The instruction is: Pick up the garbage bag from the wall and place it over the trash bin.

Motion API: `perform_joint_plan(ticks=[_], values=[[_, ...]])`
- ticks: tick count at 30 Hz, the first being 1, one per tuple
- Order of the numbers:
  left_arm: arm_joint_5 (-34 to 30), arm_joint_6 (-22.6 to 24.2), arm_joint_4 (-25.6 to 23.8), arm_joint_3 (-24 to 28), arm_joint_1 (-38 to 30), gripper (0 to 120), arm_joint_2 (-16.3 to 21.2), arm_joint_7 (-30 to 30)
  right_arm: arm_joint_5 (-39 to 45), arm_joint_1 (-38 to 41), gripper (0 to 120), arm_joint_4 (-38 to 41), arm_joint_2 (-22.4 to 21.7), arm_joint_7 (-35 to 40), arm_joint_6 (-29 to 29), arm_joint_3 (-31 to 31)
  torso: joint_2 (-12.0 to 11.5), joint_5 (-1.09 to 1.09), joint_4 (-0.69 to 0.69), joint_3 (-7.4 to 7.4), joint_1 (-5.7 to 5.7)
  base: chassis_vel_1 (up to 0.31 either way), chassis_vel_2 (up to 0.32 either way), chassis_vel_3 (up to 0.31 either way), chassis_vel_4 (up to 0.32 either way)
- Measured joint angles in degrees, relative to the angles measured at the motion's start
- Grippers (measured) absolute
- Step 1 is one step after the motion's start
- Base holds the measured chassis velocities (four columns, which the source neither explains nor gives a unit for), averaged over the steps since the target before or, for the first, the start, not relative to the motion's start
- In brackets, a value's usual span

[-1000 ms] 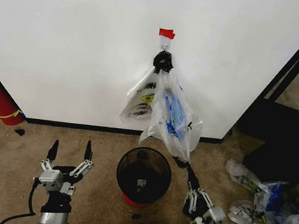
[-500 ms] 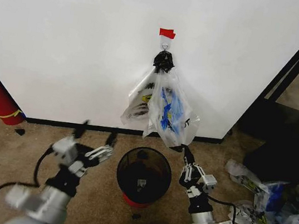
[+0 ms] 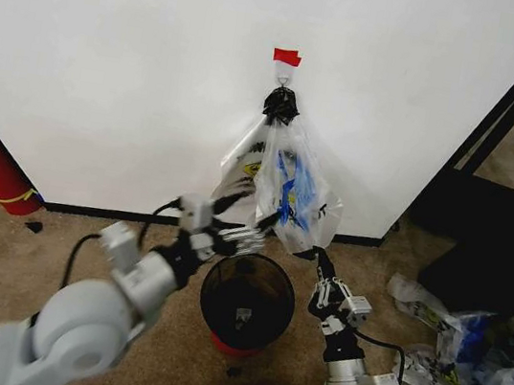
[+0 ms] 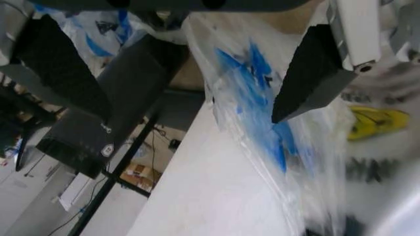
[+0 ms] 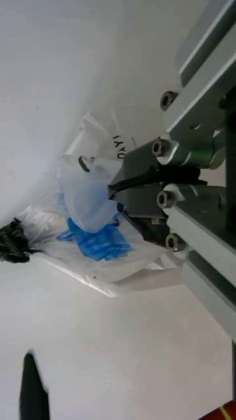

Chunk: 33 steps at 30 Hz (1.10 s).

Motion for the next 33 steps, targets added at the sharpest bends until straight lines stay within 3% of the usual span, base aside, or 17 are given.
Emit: perform_joint_plan(ticks=[7,16,19,26,33], values=[[-4.75,1.21,5.97,5.71,-7.96,92,-3.51,-1.45,0.00,-0.85,0,-0.02,-0.24,-0.01,0.36,0.88,0.00,0.01,0.01,0.00,0.00,0.000,0.000,0.000,0.000],[-3.04,2.10,12.66,13.82,-13.99,88,-6.22,-3.98,0.10,-1.09,0,-0.05,-0.37,-0.03,0.72,1.15,0.00,0.00,0.01,0.00,0.00,0.000,0.000,0.000,0.000],[-2.39,2.67,14.71,15.10,-15.73,77,-7.25,-5.20,0.11,-1.55,0,-0.05,-0.34,-0.11,1.23,1.23,0.00,0.01,0.00,-0.01,-0.01,0.000,0.000,0.000,0.000],[-3.02,2.98,15.48,15.22,-16.18,69,-7.49,-6.70,0.11,-1.78,0,-0.05,-0.33,-0.23,1.55,1.25,0.00,0.00,0.00,-0.01,-0.01,0.000,0.000,0.000,0.000],[-3.18,3.24,16.30,16.01,-16.33,43,-8.10,-7.06,0.14,-1.52,0,0.08,-0.49,-0.23,1.48,1.24,0.00,0.00,0.01,-0.01,-0.01,0.000,0.000,0.000,0.000]])
